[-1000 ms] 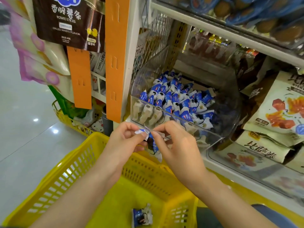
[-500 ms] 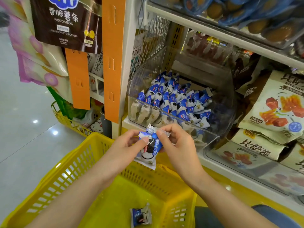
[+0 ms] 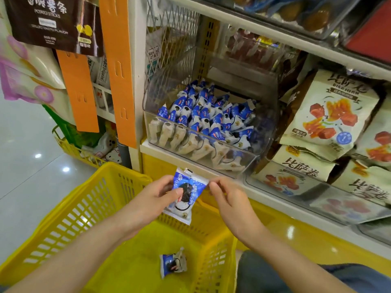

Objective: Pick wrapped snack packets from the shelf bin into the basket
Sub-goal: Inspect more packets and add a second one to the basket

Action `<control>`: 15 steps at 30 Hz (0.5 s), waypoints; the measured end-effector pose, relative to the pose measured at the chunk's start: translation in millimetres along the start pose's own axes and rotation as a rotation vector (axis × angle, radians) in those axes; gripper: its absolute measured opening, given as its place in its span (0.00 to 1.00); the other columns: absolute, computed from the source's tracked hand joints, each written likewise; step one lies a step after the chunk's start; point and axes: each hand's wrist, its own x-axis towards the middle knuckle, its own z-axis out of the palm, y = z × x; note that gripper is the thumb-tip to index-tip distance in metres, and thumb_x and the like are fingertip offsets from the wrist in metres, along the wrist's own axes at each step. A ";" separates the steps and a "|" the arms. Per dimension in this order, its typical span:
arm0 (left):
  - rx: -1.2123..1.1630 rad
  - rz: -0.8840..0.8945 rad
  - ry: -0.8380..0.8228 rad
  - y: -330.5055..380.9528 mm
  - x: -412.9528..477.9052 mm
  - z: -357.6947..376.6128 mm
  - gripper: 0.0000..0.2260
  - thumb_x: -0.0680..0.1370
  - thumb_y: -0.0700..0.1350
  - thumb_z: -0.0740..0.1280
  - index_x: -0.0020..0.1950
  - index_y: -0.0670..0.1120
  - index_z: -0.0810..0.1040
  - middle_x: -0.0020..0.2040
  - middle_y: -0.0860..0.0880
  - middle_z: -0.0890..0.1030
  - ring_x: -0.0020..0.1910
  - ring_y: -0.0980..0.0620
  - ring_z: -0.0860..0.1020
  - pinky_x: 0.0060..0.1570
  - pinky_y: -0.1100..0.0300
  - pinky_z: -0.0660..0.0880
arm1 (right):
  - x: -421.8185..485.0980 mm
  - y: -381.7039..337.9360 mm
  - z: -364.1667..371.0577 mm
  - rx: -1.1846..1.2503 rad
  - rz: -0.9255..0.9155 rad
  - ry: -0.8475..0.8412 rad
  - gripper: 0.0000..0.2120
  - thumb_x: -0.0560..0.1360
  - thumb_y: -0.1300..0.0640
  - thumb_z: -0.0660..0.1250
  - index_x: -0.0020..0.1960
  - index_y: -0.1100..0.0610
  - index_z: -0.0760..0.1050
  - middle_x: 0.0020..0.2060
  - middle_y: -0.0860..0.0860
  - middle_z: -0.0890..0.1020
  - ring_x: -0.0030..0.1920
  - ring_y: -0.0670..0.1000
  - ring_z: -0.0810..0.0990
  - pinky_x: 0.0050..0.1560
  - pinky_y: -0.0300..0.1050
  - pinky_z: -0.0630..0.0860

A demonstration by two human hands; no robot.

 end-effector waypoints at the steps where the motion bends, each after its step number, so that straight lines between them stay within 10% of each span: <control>1: 0.012 -0.013 0.008 -5.6 0.8 0.4 0.07 0.78 0.42 0.62 0.54 0.50 0.75 0.48 0.57 0.83 0.48 0.62 0.80 0.40 0.72 0.73 | -2.3 13.9 0.3 -0.122 0.001 0.027 0.09 0.79 0.49 0.56 0.52 0.50 0.73 0.44 0.43 0.79 0.46 0.41 0.76 0.50 0.42 0.73; 7: 0.076 -0.182 0.035 -56.9 9.0 10.6 0.07 0.76 0.39 0.65 0.52 0.47 0.73 0.50 0.52 0.81 0.43 0.60 0.79 0.34 0.74 0.71 | -28.4 101.3 20.1 -0.449 0.281 0.014 0.19 0.81 0.51 0.54 0.68 0.59 0.64 0.64 0.54 0.70 0.66 0.53 0.65 0.65 0.43 0.60; 15: 0.293 -0.411 0.154 -166.3 29.6 31.6 0.13 0.76 0.37 0.66 0.59 0.38 0.71 0.50 0.40 0.77 0.42 0.51 0.74 0.29 0.70 0.69 | -48.9 142.3 55.5 -0.106 0.384 0.296 0.13 0.80 0.57 0.56 0.62 0.60 0.69 0.55 0.56 0.74 0.53 0.53 0.73 0.52 0.39 0.67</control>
